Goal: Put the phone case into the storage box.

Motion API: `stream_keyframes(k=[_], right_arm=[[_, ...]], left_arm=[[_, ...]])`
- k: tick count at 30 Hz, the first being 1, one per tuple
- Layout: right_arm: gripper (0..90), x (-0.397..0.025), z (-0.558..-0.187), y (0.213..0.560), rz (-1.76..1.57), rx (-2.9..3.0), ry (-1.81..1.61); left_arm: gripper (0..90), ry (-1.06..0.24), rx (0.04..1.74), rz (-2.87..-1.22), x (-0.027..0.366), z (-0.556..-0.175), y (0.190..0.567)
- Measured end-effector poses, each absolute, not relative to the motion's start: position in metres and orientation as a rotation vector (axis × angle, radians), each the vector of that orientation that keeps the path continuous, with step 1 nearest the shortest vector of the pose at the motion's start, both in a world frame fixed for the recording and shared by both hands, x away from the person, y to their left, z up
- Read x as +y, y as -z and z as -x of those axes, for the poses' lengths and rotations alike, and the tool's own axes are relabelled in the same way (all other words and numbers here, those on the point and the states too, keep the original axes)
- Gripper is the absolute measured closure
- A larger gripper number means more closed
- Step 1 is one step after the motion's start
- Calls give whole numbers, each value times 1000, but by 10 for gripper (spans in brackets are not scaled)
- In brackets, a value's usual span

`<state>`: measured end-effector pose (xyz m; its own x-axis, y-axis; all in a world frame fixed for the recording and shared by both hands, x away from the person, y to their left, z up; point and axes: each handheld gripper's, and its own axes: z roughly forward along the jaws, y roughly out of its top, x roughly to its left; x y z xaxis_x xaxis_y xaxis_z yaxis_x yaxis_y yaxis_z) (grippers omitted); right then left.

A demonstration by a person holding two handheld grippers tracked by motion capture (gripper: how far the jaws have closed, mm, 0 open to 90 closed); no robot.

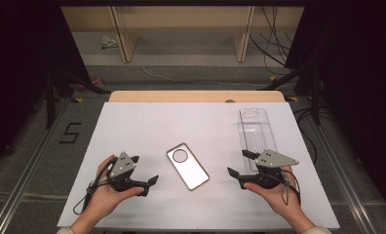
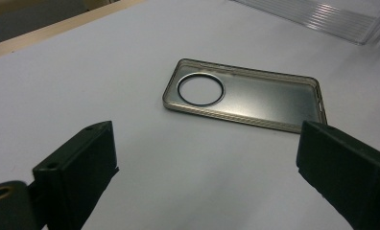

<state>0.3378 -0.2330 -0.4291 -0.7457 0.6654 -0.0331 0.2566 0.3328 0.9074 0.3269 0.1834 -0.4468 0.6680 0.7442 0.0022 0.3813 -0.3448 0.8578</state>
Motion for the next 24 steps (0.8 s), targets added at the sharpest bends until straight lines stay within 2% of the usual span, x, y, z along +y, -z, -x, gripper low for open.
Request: stream_keyframes(k=[9, 12, 15, 16, 17, 18, 20, 24], right_arm=[[240, -232, -337, 429, -805, 2199, -1391], [379, -229, -337, 426, -787, 2201, -1395], [645, -224, -336, 424, -752, 2231, -1358], [645, -224, -336, 424, -752, 2231, -1358], [771, -219, -337, 423, -762, 2244, -1345], [771, -219, -337, 423, -762, 2244, -1345], [889, -211, -341, 423, -786, 2256, -1304], [900, -197, -347, 428, -812, 2299, -1249]], left_arm=[[65, -502, 878, -1962, 184, -327, 447], [65, -505, 878, -1961, 184, -327, 446], [66, -505, 878, -1963, 184, -327, 446], [66, -505, 878, -1963, 184, -327, 446], [66, -505, 878, -1963, 184, -327, 446], [66, -505, 878, -1963, 184, -327, 446], [66, -507, 878, -1962, 185, -327, 446], [66, -508, 879, -1963, 185, -327, 446]])
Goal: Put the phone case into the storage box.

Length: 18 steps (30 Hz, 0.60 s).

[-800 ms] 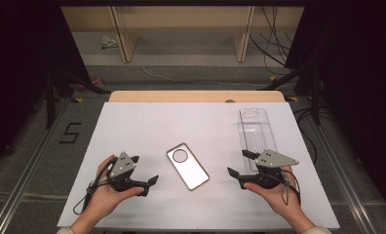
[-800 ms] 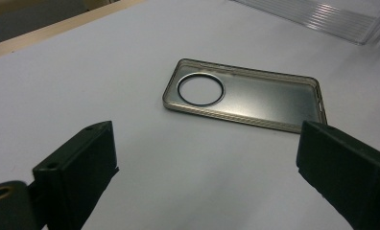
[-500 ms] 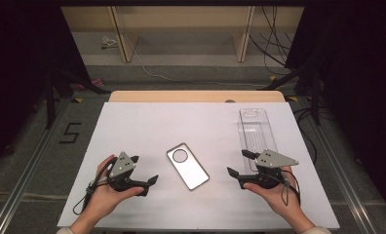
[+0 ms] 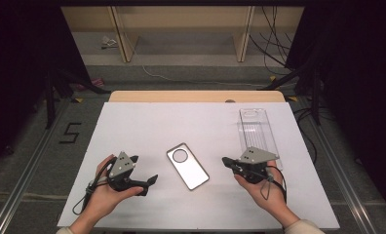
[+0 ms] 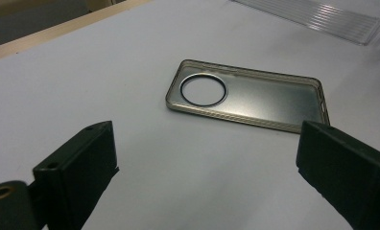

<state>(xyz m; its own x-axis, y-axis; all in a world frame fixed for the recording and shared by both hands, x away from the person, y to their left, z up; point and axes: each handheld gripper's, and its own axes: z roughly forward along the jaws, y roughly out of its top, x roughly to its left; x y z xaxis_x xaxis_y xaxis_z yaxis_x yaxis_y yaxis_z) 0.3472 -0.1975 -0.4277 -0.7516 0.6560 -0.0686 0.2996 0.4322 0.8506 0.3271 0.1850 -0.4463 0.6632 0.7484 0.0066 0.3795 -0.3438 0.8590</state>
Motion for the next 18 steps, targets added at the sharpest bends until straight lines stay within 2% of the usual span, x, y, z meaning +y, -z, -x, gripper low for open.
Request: stream_keyframes(k=[18], right_arm=[[900, -145, -375, 456, -896, 2441, -1045]], left_arm=[[66, -515, 879, -1962, 186, -327, 446]])
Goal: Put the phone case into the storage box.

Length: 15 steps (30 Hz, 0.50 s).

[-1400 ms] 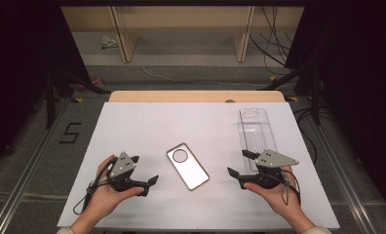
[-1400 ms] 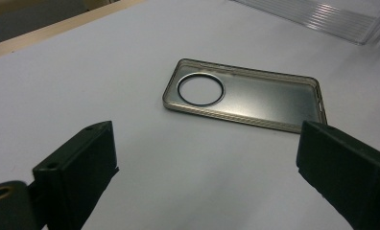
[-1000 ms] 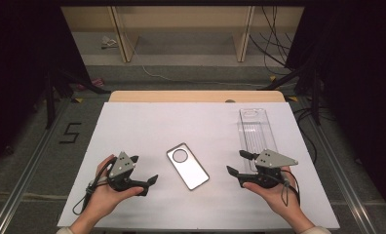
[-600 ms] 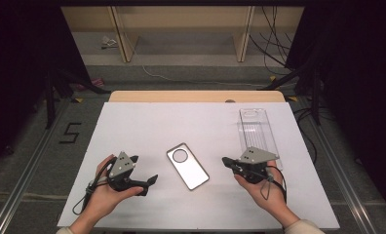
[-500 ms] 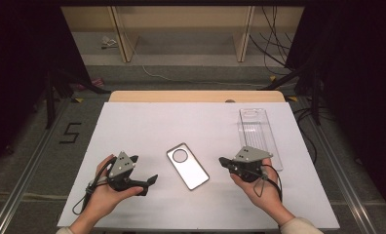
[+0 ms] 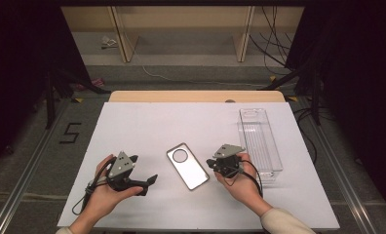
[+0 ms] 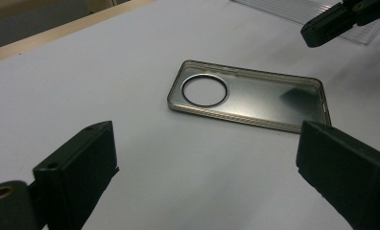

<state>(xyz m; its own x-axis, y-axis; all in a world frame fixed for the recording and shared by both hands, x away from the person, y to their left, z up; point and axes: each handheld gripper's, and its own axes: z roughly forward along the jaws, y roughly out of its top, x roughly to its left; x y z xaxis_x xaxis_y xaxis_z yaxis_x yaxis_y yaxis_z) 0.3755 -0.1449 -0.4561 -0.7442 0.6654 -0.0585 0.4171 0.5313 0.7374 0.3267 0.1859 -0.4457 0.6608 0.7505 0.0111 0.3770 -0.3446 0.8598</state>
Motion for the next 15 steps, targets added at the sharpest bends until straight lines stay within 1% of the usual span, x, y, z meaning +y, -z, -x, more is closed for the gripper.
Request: stream_keyframes(k=[7, 15], right_arm=[[900, -137, -383, 467, -935, 2482, -957], [900, -138, -386, 473, -965, 2525, -892]], left_arm=[[67, -517, 880, -1962, 187, -327, 446], [67, -517, 879, -1964, 187, -327, 446]])
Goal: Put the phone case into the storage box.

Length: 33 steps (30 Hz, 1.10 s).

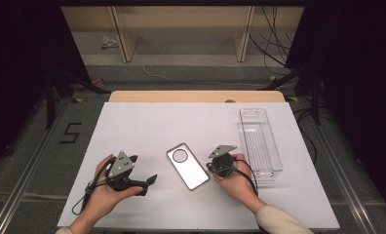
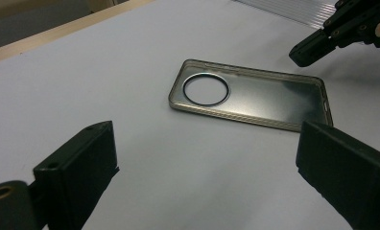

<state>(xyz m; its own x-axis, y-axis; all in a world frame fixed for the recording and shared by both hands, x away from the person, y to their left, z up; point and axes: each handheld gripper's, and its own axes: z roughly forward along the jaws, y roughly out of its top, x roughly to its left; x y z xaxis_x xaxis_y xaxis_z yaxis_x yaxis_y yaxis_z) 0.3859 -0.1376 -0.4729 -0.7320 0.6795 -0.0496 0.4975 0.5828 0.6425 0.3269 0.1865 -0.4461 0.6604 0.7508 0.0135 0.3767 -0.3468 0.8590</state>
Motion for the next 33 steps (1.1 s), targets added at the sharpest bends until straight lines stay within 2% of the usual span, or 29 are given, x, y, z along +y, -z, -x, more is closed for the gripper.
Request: stream_keyframes(k=[33], right_arm=[[900, -107, -370, 480, -866, 2663, -902]], left_arm=[[68, -514, 883, -1962, 187, -327, 447]])
